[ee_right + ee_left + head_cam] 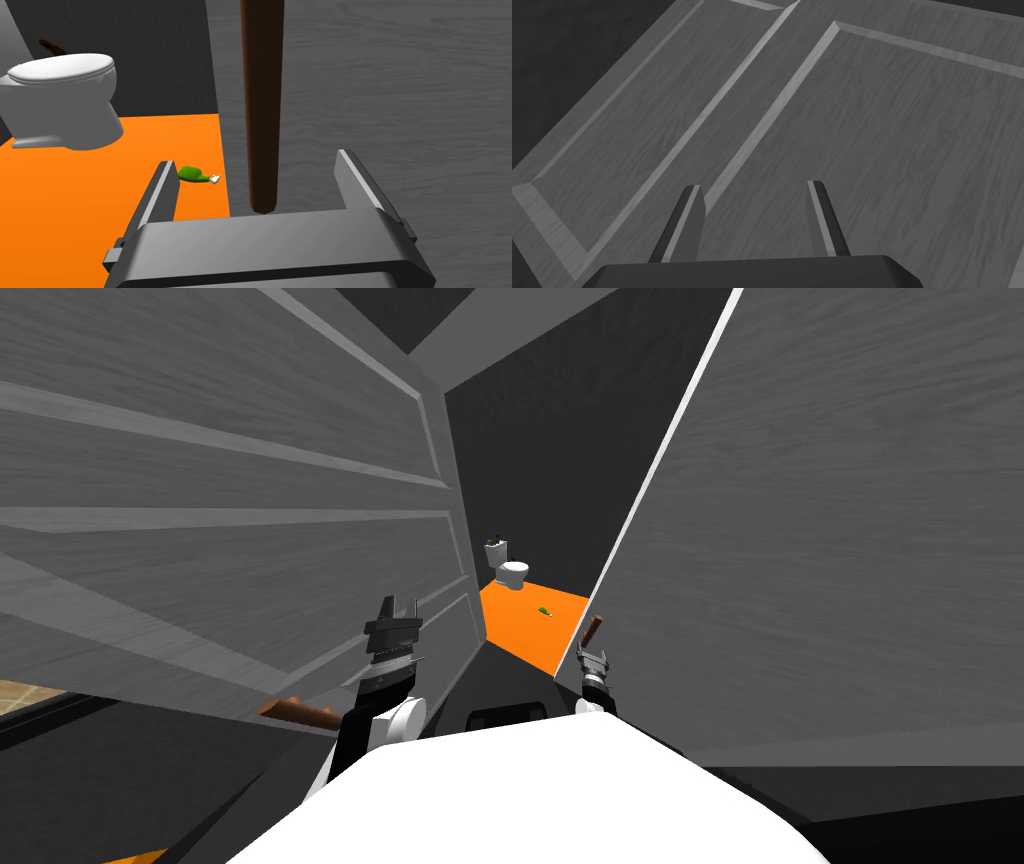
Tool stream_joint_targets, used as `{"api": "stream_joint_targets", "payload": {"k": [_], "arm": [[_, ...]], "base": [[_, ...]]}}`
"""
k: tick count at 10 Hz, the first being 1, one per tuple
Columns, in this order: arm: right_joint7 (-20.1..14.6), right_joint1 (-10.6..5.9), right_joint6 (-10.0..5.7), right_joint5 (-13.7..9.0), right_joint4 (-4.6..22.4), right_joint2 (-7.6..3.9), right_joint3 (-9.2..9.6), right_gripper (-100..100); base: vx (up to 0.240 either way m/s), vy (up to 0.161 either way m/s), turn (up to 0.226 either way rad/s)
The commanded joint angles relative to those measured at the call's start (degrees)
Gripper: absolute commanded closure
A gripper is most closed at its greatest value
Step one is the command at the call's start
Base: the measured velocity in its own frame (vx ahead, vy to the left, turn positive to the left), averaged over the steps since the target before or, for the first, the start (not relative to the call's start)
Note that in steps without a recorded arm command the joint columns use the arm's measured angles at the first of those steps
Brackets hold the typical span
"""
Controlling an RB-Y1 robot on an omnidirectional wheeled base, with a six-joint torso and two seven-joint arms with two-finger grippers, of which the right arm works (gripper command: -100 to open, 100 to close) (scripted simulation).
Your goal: Pull the door open
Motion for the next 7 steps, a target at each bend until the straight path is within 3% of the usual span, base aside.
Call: {"api": "stream_joint_targets", "payload": {"k": [1, 4, 7], "arm": [[-1.6, 0.24, -0.45, -0.1, 0.9, -1.15, 0.04, -100], [-6.5, 1.45, -1.67, -0.4, 3.2, -4.87, 0.15, -100], [-9.0, 2.06, -2.29, -0.6, 4.4, -6.78, 0.20, -100]], "base": [[0.103, 0.016, 0.020], [0.138, -0.002, 0.038], [0.120, -0.020, 0.025]]}}
